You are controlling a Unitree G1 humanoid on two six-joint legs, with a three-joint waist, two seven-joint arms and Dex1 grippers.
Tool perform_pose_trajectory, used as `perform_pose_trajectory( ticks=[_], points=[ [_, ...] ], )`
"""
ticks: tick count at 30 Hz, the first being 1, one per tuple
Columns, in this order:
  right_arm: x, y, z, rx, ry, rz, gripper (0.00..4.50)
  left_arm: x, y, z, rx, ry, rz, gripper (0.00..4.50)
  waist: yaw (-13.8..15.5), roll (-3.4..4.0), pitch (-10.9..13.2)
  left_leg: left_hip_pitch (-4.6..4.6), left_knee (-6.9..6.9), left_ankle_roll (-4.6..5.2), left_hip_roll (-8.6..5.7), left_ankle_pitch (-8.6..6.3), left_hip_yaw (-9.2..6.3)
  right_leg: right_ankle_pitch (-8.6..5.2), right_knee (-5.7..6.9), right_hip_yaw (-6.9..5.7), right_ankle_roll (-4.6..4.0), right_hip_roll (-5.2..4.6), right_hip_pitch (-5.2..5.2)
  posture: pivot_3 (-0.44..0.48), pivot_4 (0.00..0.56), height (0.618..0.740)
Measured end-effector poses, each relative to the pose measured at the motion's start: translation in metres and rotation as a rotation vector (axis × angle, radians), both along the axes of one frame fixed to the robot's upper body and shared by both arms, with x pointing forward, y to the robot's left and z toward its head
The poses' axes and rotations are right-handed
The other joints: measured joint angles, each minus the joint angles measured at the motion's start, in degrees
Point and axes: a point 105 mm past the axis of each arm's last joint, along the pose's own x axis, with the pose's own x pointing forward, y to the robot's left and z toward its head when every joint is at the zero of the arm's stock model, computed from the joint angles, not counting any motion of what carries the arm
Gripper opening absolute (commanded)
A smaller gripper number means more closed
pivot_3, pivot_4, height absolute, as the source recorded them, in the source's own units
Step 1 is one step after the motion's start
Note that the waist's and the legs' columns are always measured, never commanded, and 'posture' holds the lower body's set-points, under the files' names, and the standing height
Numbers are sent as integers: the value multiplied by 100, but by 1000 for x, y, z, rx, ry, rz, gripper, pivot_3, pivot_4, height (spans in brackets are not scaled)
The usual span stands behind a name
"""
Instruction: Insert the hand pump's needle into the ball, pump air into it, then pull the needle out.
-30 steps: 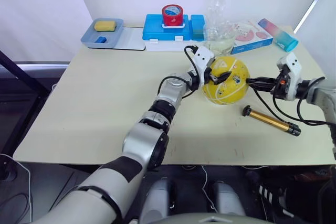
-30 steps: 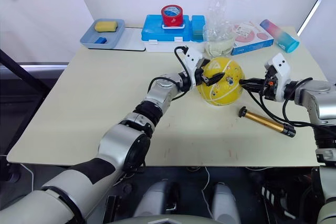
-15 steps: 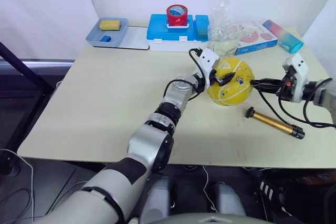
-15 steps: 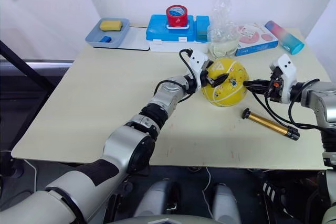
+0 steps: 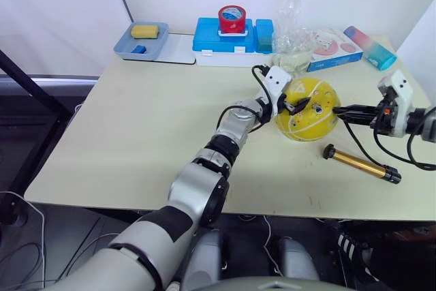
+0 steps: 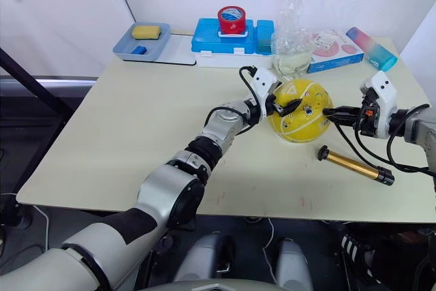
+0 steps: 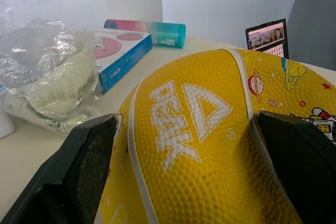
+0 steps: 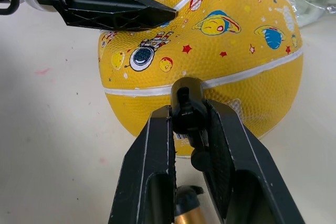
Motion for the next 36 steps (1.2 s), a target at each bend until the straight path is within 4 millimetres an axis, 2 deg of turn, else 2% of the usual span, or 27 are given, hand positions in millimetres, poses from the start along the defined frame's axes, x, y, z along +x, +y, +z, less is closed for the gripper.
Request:
perform_pose_trajectory(
  ticks=[13,30,36],
  points=[
    [-1,-3,2,-53,-6,-2,331,-3,-6,2,-15,-31,6,4500,-3,0,0,0,1,1,-2,0,-7,0,-2,-7,0,-3,4,0,150,739],
    [-2,-3,1,-71,-20,6,331,-6,-7,3,-103,24,-38,4500,-20,0,1,-1,0,0,-2,1,-7,0,-2,-9,1,-2,3,0,150,739],
    [2,3,3,-61,-43,10,331,-8,-7,5,-122,23,-62,4500,-40,1,1,-1,0,0,0,1,-5,0,-1,-8,1,0,2,0,150,739]
  ],
)
